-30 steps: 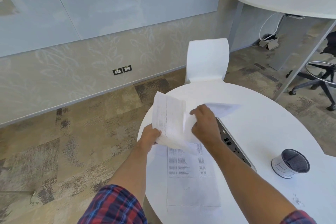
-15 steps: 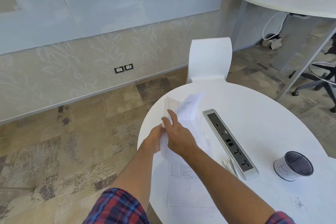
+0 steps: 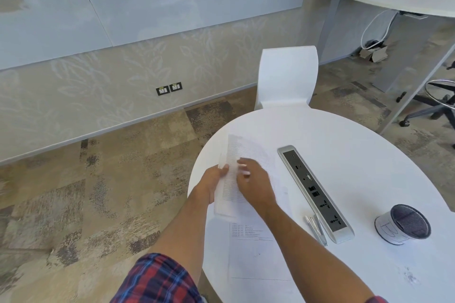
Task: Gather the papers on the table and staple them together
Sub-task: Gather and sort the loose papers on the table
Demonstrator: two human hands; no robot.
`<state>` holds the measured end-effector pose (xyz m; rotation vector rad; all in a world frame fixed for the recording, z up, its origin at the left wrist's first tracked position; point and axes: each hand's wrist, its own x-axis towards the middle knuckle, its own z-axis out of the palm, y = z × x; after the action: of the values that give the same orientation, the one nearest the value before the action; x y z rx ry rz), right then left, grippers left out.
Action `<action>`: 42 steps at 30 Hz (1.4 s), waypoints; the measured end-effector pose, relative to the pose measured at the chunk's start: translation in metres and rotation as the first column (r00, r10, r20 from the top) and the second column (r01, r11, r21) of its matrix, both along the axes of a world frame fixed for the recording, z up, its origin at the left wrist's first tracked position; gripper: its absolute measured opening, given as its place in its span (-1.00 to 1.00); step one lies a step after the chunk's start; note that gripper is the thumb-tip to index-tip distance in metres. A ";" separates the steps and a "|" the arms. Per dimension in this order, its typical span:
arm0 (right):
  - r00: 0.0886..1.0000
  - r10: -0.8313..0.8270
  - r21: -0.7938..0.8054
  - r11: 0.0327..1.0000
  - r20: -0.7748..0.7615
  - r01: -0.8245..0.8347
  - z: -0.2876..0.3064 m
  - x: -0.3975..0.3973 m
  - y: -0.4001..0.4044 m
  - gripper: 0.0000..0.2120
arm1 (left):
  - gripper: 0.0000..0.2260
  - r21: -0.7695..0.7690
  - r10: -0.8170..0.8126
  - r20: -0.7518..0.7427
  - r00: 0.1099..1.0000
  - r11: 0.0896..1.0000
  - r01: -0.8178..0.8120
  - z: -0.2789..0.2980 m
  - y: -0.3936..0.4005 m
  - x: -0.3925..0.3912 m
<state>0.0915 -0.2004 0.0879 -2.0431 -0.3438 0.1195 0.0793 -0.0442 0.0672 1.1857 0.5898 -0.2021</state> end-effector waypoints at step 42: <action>0.798 -0.478 -0.762 0.646 -0.366 0.038 -0.092 -0.040 -0.092 -0.43 | -0.65 0.393 -0.017 -0.222 0.975 0.914 0.105 -0.022 0.029 -0.022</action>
<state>0.0513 -0.2926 -0.0041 -2.6933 0.4745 0.7473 0.0577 -0.0151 0.0448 1.5974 0.8106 -0.2731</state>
